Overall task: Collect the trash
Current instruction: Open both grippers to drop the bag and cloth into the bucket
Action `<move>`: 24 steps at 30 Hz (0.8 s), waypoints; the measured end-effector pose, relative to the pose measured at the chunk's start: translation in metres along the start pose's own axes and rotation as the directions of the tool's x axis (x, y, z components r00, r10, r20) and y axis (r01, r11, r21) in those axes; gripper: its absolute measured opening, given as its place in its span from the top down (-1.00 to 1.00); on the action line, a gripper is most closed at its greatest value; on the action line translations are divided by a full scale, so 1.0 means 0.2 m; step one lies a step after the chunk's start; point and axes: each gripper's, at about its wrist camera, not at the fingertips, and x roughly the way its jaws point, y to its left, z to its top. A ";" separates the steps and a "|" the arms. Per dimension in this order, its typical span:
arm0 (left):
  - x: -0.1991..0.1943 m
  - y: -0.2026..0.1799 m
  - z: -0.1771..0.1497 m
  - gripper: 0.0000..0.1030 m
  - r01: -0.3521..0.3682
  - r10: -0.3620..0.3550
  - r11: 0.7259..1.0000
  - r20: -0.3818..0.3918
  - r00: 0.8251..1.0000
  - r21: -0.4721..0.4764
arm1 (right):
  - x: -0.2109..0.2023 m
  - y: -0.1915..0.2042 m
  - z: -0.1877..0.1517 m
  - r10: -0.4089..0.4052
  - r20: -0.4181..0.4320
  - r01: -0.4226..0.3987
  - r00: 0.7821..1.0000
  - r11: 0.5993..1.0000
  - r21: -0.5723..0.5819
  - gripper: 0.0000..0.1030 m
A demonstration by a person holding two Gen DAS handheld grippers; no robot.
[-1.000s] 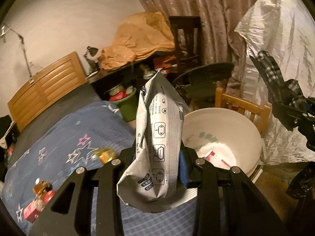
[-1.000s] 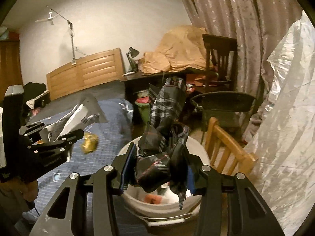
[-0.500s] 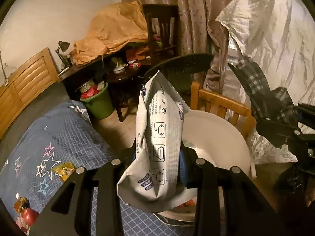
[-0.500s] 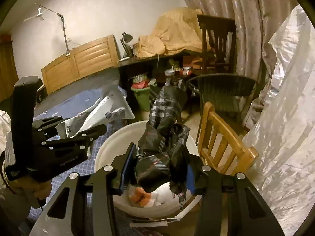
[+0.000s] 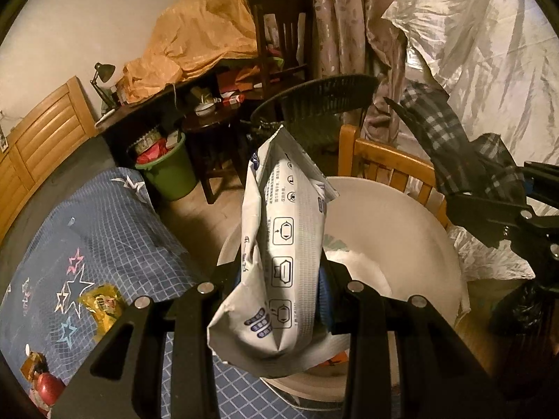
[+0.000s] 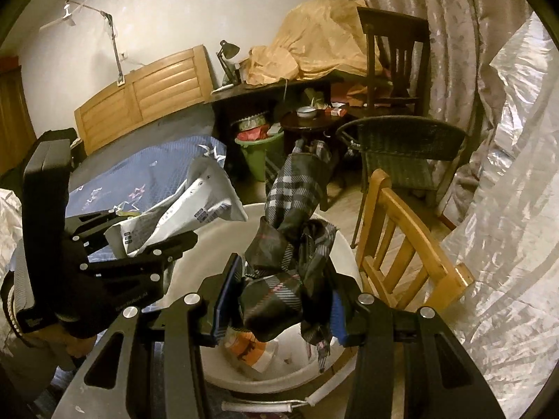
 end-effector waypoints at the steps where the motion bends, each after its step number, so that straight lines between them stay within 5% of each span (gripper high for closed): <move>1: 0.01 0.00 0.00 0.36 0.001 -0.001 1.000 -0.004 1.000 0.000 | 0.01 0.00 0.00 0.000 -0.002 0.000 1.000 1.000 -0.001 0.10; 4: 0.05 0.01 0.00 0.28 0.009 -0.009 1.000 -0.014 1.000 -0.009 | 0.08 0.00 0.02 -0.002 -0.012 0.002 1.000 1.000 -0.015 0.02; 5: 0.07 0.01 0.00 0.17 0.016 -0.016 1.000 -0.022 1.000 -0.008 | 0.11 0.00 0.02 -0.010 -0.016 0.009 1.000 1.000 -0.018 -0.15; 7: 0.10 0.02 0.00 -0.41 0.006 -0.006 1.000 -0.036 0.999 -0.012 | 0.14 -0.01 0.03 -0.022 -0.011 0.022 1.000 1.000 -0.010 -0.42; 17: 0.10 0.11 -0.03 -0.40 0.019 -0.023 0.996 -0.042 0.999 -0.092 | 0.15 -0.05 0.00 -0.032 0.003 0.032 0.999 0.999 0.019 -0.43; 24: 0.01 0.17 -0.12 -0.40 -0.061 0.061 0.991 -0.002 0.998 -0.117 | 0.06 0.02 -0.05 -0.048 0.073 0.047 0.996 0.999 0.005 -0.43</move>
